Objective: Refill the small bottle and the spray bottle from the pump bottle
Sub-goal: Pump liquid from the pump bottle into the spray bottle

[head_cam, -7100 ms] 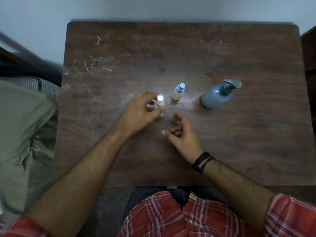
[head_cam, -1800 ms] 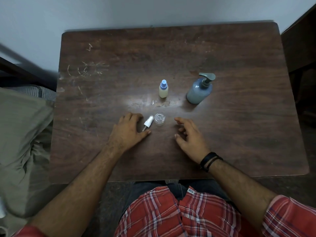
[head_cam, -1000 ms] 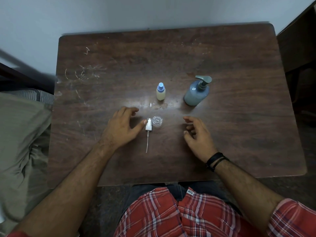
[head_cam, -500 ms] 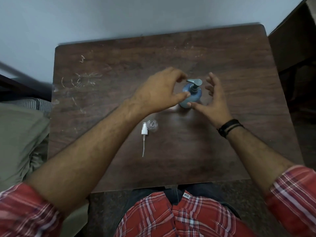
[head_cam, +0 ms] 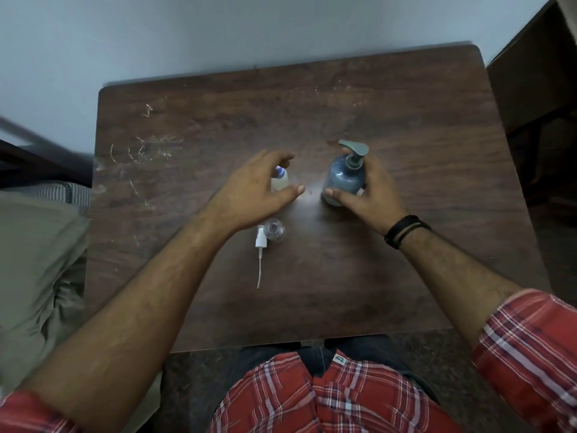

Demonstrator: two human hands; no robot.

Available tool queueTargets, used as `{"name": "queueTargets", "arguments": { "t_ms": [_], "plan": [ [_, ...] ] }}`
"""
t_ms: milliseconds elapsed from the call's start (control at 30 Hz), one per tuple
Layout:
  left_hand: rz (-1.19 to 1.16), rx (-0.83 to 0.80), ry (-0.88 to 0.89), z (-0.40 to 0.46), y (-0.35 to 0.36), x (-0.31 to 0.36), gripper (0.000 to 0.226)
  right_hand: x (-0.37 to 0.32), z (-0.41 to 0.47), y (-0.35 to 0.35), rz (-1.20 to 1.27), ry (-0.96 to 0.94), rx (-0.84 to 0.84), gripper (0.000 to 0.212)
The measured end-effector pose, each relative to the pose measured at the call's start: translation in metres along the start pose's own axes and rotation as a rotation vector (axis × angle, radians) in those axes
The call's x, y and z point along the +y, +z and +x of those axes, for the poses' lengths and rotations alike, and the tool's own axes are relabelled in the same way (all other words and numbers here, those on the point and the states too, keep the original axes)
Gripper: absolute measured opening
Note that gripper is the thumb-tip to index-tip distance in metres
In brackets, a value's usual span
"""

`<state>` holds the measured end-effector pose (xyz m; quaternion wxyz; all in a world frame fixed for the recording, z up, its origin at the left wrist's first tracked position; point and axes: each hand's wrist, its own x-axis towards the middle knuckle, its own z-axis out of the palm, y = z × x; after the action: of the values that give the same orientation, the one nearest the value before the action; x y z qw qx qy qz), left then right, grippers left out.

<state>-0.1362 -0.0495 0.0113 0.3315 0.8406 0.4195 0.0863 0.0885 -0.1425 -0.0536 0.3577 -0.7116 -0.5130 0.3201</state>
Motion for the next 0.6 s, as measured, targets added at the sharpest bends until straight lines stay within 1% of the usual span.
{"name": "queueTargets", "arguments": {
  "t_ms": [67, 133, 200, 267, 333, 400, 433, 533, 600],
  "plan": [
    [-0.114, 0.045, -0.013, -0.024, -0.002, -0.017, 0.058, -0.012, -0.01, -0.003, -0.012, -0.05, 0.029, 0.073],
    [-0.17, 0.072, -0.055, -0.047, 0.002, -0.035, 0.066, -0.027, -0.021, -0.007, 0.008, -0.091, 0.026, 0.079],
    [-0.168, 0.093, -0.083, -0.065, 0.012, -0.051, 0.075, -0.04, -0.032, -0.01, 0.053, -0.125, -0.003, 0.095],
    [-0.157, 0.092, -0.087, -0.077, 0.028, -0.064, 0.079, -0.051, -0.042, -0.009, 0.072, -0.158, -0.041, 0.111],
    [-0.164, 0.065, -0.104, -0.083, 0.043, -0.072, 0.082, -0.057, -0.053, -0.006, 0.087, -0.201, -0.073, 0.115],
    [-0.194, 0.039, -0.122, -0.085, 0.056, -0.077, 0.084, -0.06, -0.061, -0.001, 0.106, -0.232, -0.098, 0.11],
    [-0.212, 0.033, -0.119, -0.085, 0.062, -0.079, 0.085, -0.06, -0.065, 0.003, 0.092, -0.24, -0.103, 0.104],
    [-0.247, 0.025, -0.09, -0.081, 0.074, -0.08, 0.087, -0.056, -0.076, 0.02, 0.032, -0.2, -0.079, 0.083],
    [-0.244, 0.043, -0.071, -0.081, 0.077, -0.081, 0.091, -0.051, -0.083, 0.032, 0.044, -0.133, -0.04, 0.061]
  ]
}}
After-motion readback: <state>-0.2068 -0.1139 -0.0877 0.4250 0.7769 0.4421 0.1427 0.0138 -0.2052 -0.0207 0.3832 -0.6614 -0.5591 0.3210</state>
